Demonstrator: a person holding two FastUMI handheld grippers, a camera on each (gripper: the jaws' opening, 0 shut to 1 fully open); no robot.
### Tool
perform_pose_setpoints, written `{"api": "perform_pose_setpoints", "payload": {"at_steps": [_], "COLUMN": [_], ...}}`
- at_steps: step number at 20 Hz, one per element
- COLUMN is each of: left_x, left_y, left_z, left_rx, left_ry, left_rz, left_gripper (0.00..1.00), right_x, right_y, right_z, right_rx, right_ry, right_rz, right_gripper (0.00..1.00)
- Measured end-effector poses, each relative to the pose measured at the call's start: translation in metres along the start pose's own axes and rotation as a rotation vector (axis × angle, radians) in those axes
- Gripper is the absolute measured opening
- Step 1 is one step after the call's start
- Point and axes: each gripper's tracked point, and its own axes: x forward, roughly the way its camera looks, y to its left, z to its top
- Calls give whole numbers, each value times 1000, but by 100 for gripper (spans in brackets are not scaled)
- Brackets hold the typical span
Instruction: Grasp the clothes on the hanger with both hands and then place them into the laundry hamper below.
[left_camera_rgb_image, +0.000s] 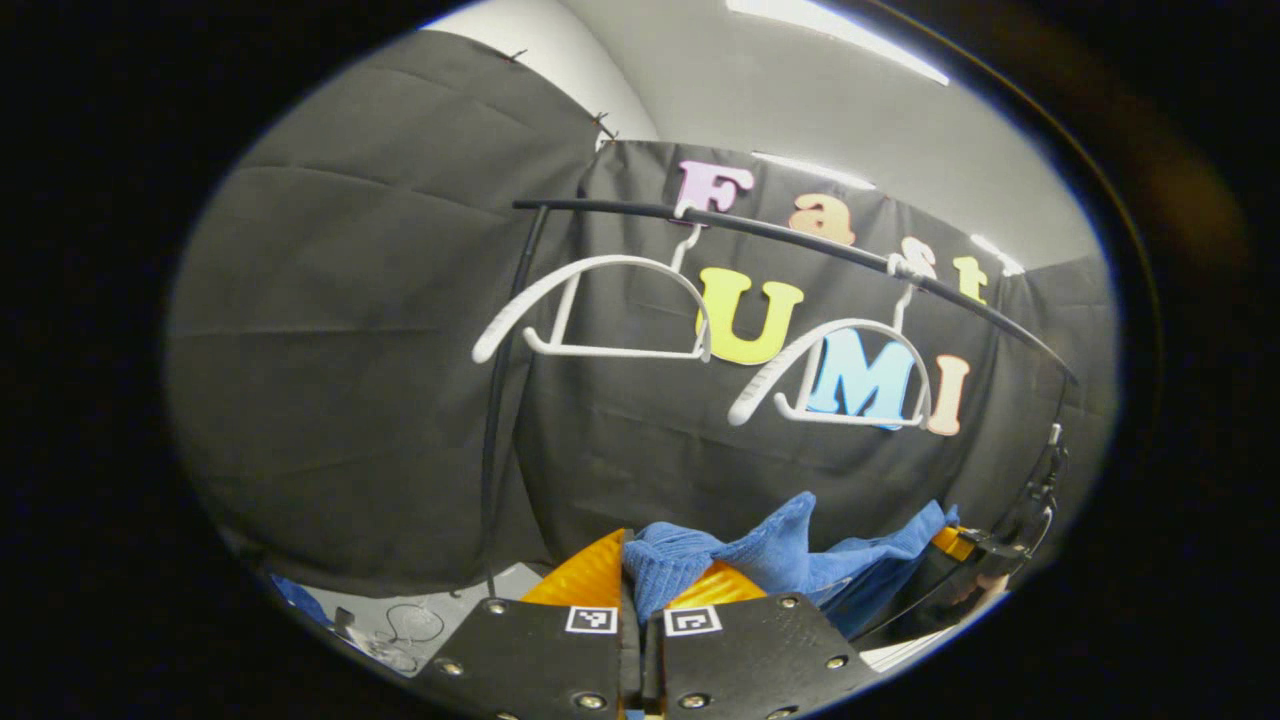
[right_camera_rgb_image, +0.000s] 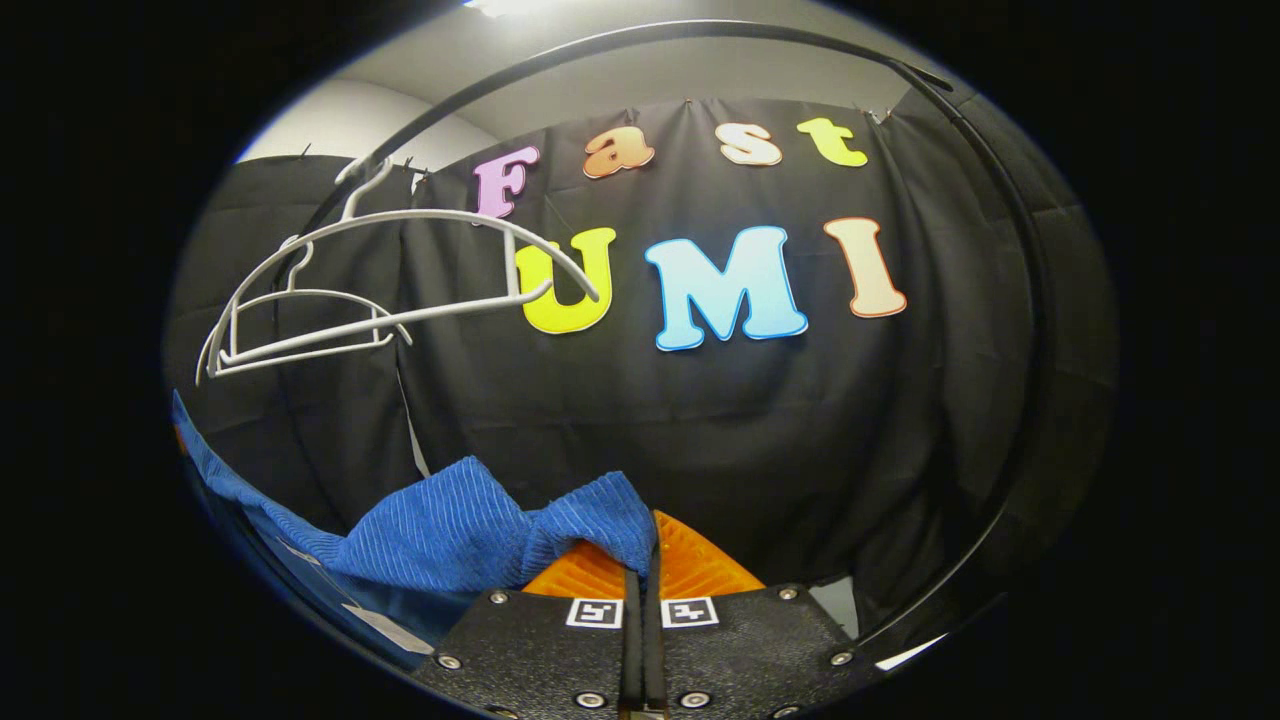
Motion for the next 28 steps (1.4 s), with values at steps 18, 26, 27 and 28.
{"api": "perform_pose_setpoints", "payload": {"at_steps": [18, 26, 27, 28], "left_x": [-73, -110, -109, -107], "left_y": [-62, -128, -134, -137], "left_z": [-36, -7, -7, -10], "left_rx": [153, 140, 136, 142], "left_ry": [92, 71, 71, 77], "left_rz": [-393, -608, -616, -608], "left_gripper": [2, 2, 2, 2], "right_x": [-158, -210, -213, -216], "right_y": [76, 92, 90, 90], "right_z": [-12, 14, 11, 9], "right_rx": [-55, 20, 28, 35], "right_ry": [58, 14, 22, 27], "right_rz": [-142, -192, -193, -191], "right_gripper": [0, 0, 0, 0]}}
